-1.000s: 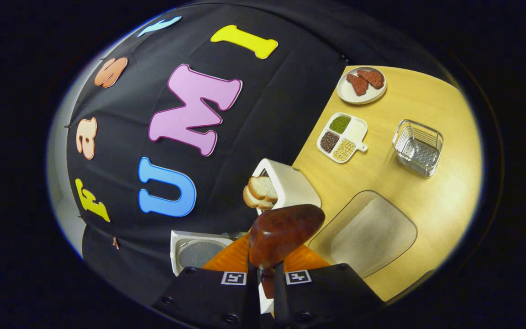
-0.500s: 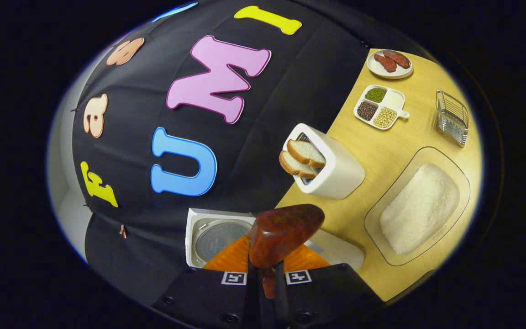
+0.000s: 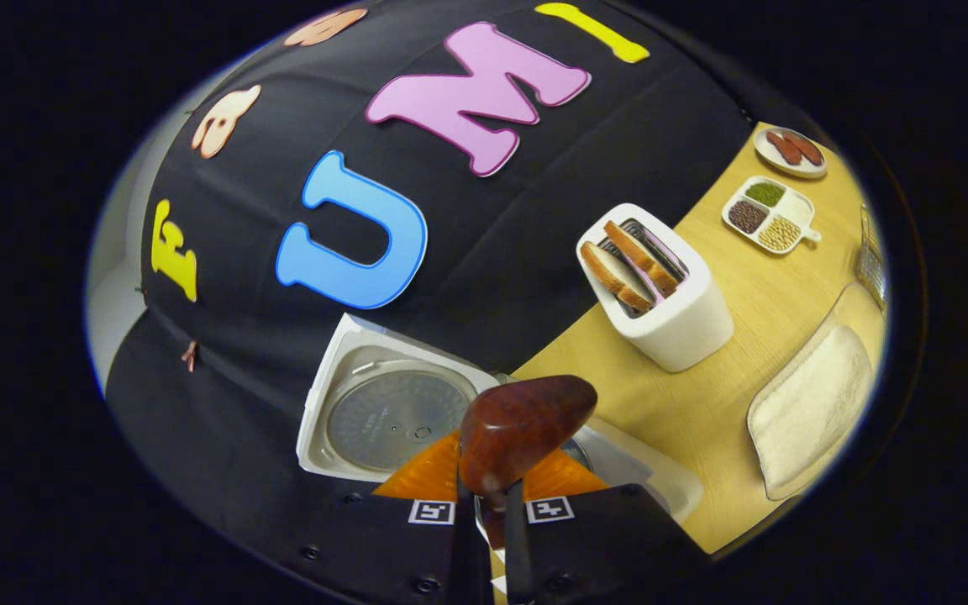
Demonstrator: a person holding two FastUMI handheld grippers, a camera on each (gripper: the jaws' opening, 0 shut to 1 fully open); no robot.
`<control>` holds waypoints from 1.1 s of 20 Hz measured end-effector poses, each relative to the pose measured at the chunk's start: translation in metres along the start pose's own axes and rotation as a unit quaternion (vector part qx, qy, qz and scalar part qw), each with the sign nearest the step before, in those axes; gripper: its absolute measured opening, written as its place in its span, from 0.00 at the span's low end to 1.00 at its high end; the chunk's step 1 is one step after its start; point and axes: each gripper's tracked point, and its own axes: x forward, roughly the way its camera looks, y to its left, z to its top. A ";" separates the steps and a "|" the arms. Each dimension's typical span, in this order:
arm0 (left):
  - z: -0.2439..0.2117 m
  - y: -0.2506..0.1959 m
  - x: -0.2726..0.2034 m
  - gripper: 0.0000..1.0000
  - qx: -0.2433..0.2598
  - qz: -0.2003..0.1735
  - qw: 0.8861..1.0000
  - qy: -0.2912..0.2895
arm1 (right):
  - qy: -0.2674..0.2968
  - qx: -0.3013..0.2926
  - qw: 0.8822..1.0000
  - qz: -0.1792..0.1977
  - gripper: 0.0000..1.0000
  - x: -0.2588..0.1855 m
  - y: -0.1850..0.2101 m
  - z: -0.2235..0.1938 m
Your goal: Close the left gripper, press the button to open the rice cooker; take a wooden spoon from the chopstick holder with the right hand, scoop a spoonful of rice and pour it into the rice cooker, then put the wooden spoon back into the chopstick holder.
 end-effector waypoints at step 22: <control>0.016 -0.020 0.010 0.96 0.013 -0.028 0.999 -0.010 | -0.054 -0.453 0.883 0.112 0.16 0.028 0.062 -0.058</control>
